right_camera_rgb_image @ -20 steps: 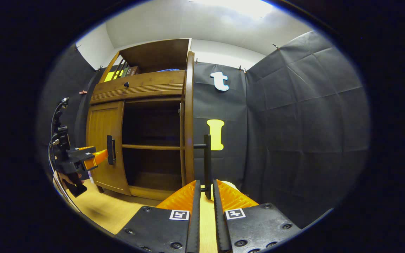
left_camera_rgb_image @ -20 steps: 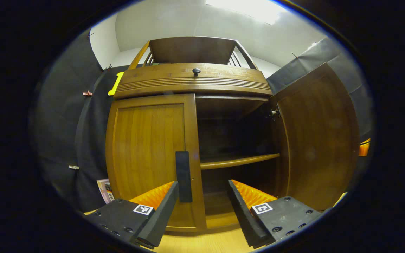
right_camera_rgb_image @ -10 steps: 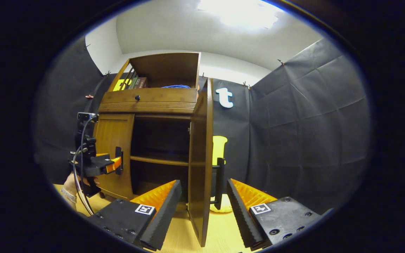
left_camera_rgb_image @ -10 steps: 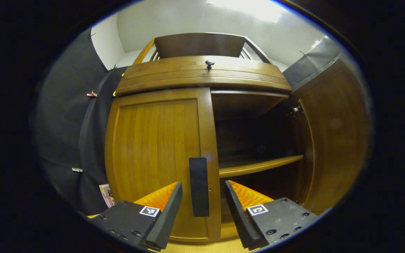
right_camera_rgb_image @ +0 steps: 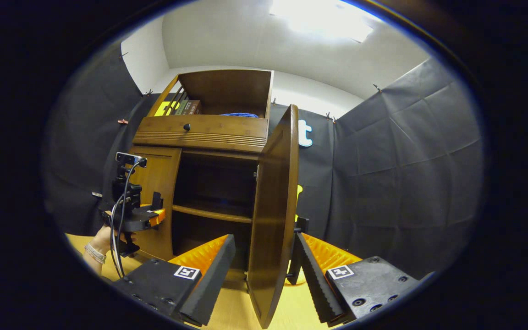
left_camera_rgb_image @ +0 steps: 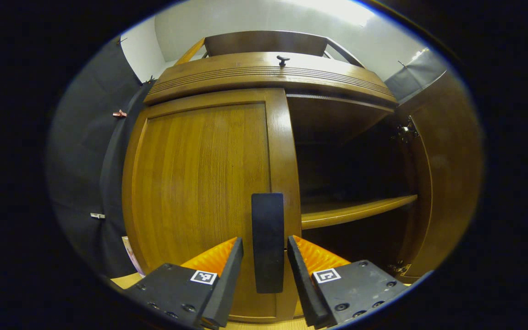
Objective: Open the right door of the double-door shoe cabinet with the right hand, and open the left door with the left hand.
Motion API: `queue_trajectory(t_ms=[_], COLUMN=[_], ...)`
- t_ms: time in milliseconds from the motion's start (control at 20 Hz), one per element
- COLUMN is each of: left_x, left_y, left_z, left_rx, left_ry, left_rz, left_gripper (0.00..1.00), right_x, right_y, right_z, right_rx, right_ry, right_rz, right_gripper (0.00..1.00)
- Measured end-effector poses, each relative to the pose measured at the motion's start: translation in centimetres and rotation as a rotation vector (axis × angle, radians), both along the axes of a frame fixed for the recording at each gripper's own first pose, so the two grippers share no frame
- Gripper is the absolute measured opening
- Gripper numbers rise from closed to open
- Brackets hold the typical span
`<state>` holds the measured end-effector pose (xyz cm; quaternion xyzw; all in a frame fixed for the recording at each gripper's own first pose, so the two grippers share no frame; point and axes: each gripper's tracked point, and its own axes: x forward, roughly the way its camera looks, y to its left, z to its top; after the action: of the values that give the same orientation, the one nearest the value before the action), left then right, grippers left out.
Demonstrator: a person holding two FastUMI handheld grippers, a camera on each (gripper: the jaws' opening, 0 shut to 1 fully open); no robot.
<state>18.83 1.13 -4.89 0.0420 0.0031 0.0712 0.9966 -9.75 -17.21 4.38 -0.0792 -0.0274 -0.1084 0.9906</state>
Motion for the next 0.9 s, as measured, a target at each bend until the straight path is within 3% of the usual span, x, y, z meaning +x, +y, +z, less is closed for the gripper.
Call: queue_trajectory(t_ms=[150,250,450,900], left_x=[0.8,0.5,0.3,-5.2], left_y=[-0.4,-0.4,-0.5,-0.2], left_z=[-0.3,-0.4,-0.5,0.6], left_rx=[-0.038,-0.033,-0.042,-0.078], left_ry=[0.0,0.008,0.025,0.035], left_rz=[-0.031,-0.035,-0.053,-0.164], left_gripper=[0.51,0.37,0.3,0.3], right_x=[0.3,0.6,0.7,0.8], right_y=[-0.3,-0.6,-0.6,0.9], right_z=[-0.2,-0.4,-0.8,-0.5], right_rx=[-0.015,-0.01,0.013,-0.005], right_ry=[-0.002,-0.003,0.018,0.007], right_rz=[-0.01,-0.021,-0.025,-0.037], right_gripper=[0.86,0.86,0.86,0.86])
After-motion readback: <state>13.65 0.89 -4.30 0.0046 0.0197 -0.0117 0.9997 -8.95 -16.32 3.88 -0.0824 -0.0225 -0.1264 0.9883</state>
